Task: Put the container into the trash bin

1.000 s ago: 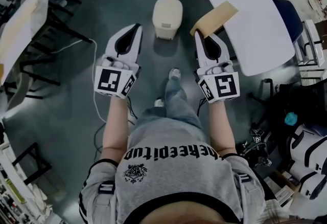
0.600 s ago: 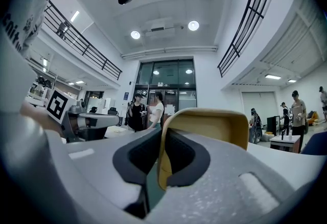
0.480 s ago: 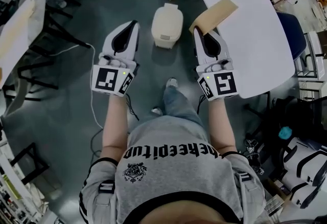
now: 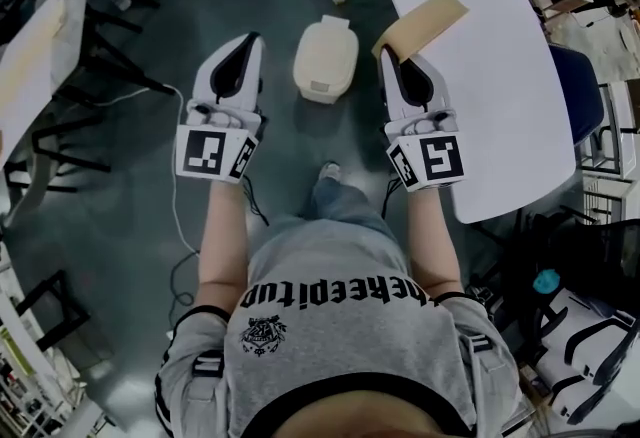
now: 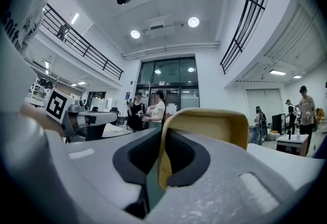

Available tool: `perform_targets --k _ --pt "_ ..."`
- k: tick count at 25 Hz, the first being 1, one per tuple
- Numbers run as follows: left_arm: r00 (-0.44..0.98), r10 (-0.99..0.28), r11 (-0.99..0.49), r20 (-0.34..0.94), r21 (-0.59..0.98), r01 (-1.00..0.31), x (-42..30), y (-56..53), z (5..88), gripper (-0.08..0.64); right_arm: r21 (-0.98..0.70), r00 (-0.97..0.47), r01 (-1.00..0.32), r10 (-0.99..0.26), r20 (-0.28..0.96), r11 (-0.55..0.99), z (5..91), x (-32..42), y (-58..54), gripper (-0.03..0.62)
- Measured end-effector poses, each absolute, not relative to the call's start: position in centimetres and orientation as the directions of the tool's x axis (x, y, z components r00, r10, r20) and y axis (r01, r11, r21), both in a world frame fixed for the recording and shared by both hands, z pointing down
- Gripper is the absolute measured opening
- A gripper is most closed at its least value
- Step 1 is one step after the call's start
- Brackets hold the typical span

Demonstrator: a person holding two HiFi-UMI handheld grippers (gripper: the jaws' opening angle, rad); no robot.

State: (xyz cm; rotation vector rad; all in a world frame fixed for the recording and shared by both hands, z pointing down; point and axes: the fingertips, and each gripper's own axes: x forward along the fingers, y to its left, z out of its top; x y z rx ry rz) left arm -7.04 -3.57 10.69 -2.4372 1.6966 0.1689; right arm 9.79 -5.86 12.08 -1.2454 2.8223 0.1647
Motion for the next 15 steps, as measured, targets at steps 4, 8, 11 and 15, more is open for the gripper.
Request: perform_targets --k 4,8,11,15 --pt "0.325 -0.927 -0.318 -0.186 -0.07 -0.946 -6.8 -5.3 11.2 0.012 0.073 -0.694 -0.719 -0.714 -0.092 0.691 12.3 9.8 -7.6 0.015" --pt "0.315 -0.931 -0.308 -0.184 -0.065 -0.949 -6.5 -6.4 11.8 0.012 0.081 -0.718 -0.696 -0.691 -0.082 0.714 12.9 9.4 -8.6 0.015" --pt "0.31 -0.935 -0.305 -0.171 -0.055 -0.951 -6.6 -6.9 12.6 0.012 0.072 -0.733 -0.68 -0.677 -0.066 0.73 13.8 8.9 -9.1 0.015" --pt "0.297 -0.943 -0.295 -0.151 -0.04 -0.955 -7.1 -7.5 13.5 0.012 0.059 -0.754 -0.656 -0.655 -0.041 0.752 15.0 8.2 -9.5 0.015"
